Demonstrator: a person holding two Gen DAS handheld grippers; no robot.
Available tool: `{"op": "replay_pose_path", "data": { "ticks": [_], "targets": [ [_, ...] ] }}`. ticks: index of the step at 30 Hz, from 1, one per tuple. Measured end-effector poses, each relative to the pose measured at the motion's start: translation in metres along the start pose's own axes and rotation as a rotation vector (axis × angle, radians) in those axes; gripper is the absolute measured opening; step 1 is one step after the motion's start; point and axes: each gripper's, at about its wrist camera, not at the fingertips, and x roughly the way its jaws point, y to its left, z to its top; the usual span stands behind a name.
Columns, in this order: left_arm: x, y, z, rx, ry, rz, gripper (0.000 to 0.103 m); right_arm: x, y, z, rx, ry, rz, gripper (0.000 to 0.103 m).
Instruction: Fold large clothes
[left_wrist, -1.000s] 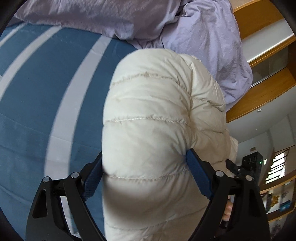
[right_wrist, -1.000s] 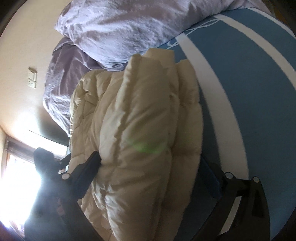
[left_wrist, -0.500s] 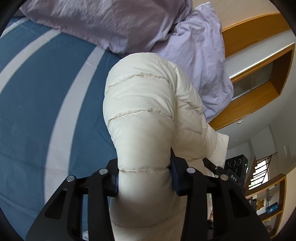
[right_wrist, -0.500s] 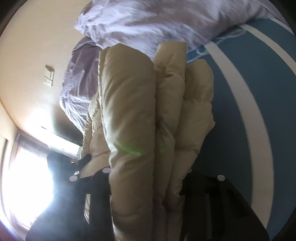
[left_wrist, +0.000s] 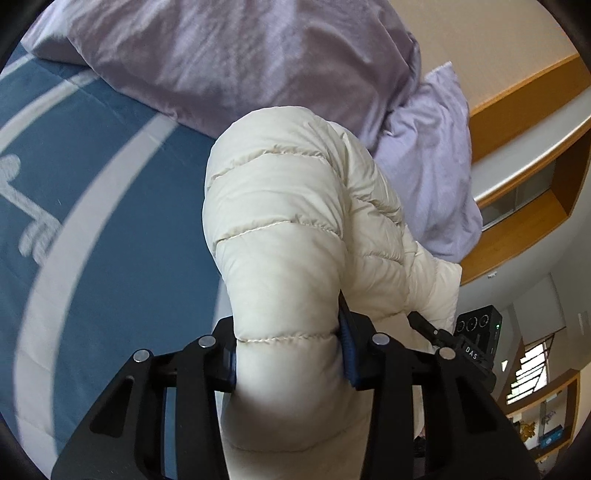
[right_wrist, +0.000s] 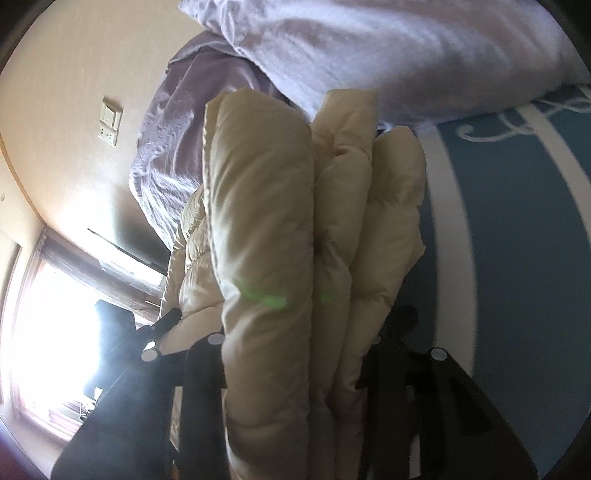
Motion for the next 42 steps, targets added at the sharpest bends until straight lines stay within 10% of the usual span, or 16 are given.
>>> {"op": "replay_pose_path", "data": {
  "ticks": [11, 21, 42],
  "targets": [
    [0.007, 0.008, 0.032, 0.058, -0.055, 0.087, 0.042, 0.03, 0.003, 0.015, -0.046, -0.008, -0.03, 0.036],
    [-0.002, 0.004, 0.027, 0.144, -0.104, 0.224, 0.057, -0.005, 0.01, -0.005, -0.091, -0.113, -0.266, 0.071],
    [-0.004, -0.062, 0.009, 0.429, -0.256, 0.531, 0.089, 0.015, 0.115, -0.028, -0.409, -0.278, -0.522, 0.072]
  ]
}}
